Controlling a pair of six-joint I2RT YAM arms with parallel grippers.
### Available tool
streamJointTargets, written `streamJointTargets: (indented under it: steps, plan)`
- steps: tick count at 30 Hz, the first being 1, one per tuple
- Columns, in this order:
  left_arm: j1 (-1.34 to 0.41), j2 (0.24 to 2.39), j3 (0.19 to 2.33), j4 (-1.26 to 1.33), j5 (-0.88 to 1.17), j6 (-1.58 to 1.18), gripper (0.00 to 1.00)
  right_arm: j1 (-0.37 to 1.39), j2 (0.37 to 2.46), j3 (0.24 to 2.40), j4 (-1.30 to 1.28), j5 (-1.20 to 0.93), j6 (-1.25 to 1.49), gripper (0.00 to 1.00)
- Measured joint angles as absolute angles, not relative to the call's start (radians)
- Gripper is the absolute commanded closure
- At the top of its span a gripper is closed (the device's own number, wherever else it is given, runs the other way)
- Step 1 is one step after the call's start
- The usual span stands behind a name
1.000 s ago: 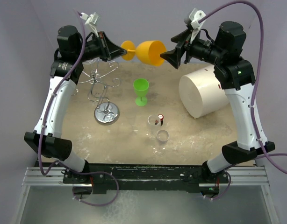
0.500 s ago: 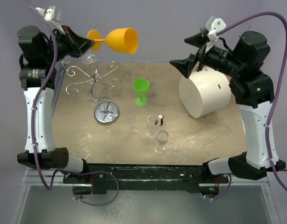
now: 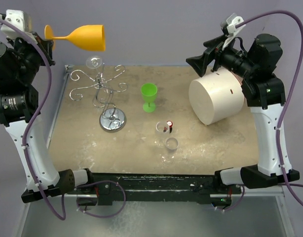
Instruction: Place the wine glass upside down on the wine glass rack
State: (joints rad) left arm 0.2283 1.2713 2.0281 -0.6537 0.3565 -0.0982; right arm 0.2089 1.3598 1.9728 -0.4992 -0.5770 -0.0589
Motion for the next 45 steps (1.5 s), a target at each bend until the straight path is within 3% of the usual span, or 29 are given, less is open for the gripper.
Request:
streamJointTargets:
  steps: [12,23,33,45]
  plan:
    - [0.286,1.256,2.027,-0.725,-0.115,0.254,1.0,0.134,1.334,1.934,-0.433,-0.629,0.019,0.04]
    - [0.288,1.224,1.825,-0.595,-0.426,0.622,1.0,0.097,1.34,1.905,-0.401,-0.651,0.065,0.04]
    - [0.246,1.238,1.642,-0.567,-0.444,0.947,1.0,0.074,1.339,1.879,-0.378,-0.674,0.085,0.04]
    - [0.094,1.255,1.63,-0.797,-0.268,1.133,1.0,0.049,1.339,1.838,-0.337,-0.701,0.123,0.04]
